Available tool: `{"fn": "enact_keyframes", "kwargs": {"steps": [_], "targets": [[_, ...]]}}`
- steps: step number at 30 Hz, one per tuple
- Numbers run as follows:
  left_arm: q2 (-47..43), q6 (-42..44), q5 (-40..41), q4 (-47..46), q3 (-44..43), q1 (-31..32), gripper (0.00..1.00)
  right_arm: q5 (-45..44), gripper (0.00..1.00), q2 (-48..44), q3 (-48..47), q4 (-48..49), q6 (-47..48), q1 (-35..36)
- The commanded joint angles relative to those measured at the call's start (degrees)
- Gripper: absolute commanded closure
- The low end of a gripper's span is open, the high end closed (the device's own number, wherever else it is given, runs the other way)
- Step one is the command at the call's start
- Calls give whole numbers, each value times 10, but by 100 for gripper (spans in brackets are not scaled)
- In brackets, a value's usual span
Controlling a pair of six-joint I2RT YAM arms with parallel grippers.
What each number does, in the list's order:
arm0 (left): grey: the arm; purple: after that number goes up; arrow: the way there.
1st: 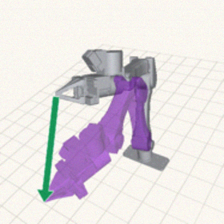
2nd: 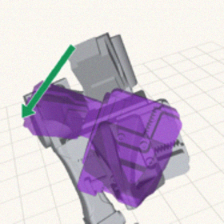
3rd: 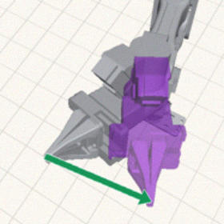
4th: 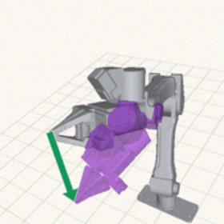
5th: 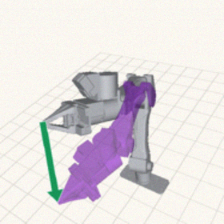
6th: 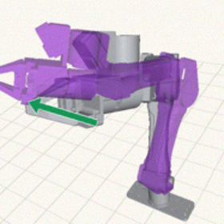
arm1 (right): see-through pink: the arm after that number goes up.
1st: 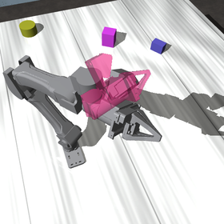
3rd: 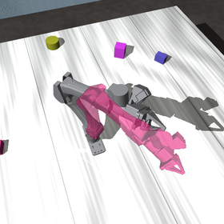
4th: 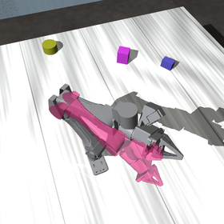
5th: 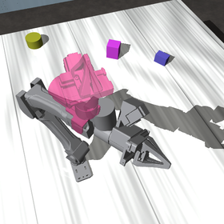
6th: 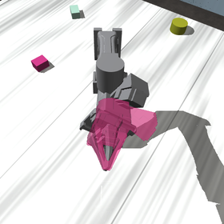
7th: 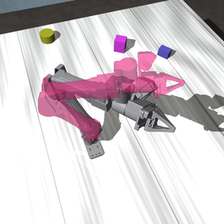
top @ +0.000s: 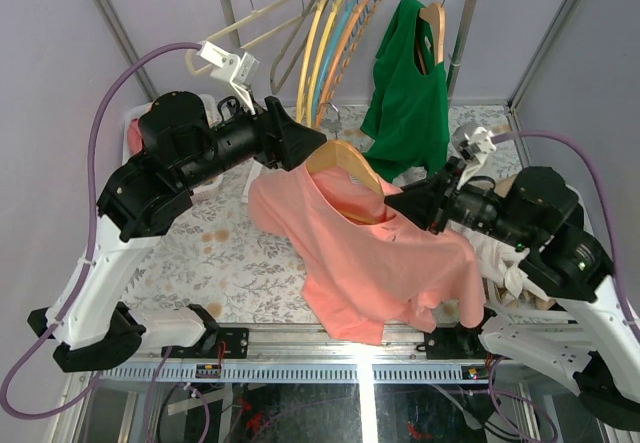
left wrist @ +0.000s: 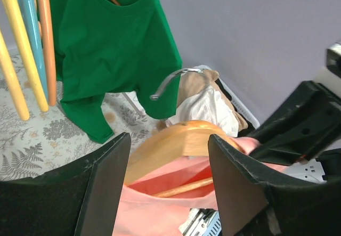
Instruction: Place the t-shirt on the hanger
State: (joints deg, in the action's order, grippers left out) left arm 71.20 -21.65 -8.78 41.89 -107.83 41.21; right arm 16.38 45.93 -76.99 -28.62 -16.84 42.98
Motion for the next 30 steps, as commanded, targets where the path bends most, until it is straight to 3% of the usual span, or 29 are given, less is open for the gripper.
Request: {"fn": "enact_keyframes", "kwargs": {"steps": [1, 10, 17, 24, 30], "targets": [[-10, -11, -26, -68, 17, 4, 40, 7, 100, 15, -8, 129, -17, 4], [-10, -10, 29, -74, 47, 12, 40, 20, 100, 28, -2, 161, -29, 4], [-14, -19, 61, -148, 88, 27, 41, 34, 100, 29, 6, 174, -38, 4], [-3, -22, 76, -185, 78, 45, 49, 46, 100, 25, 22, 179, -45, 4], [2, -22, 80, -192, 69, 57, 47, 50, 100, 25, 31, 185, -47, 4]]}}
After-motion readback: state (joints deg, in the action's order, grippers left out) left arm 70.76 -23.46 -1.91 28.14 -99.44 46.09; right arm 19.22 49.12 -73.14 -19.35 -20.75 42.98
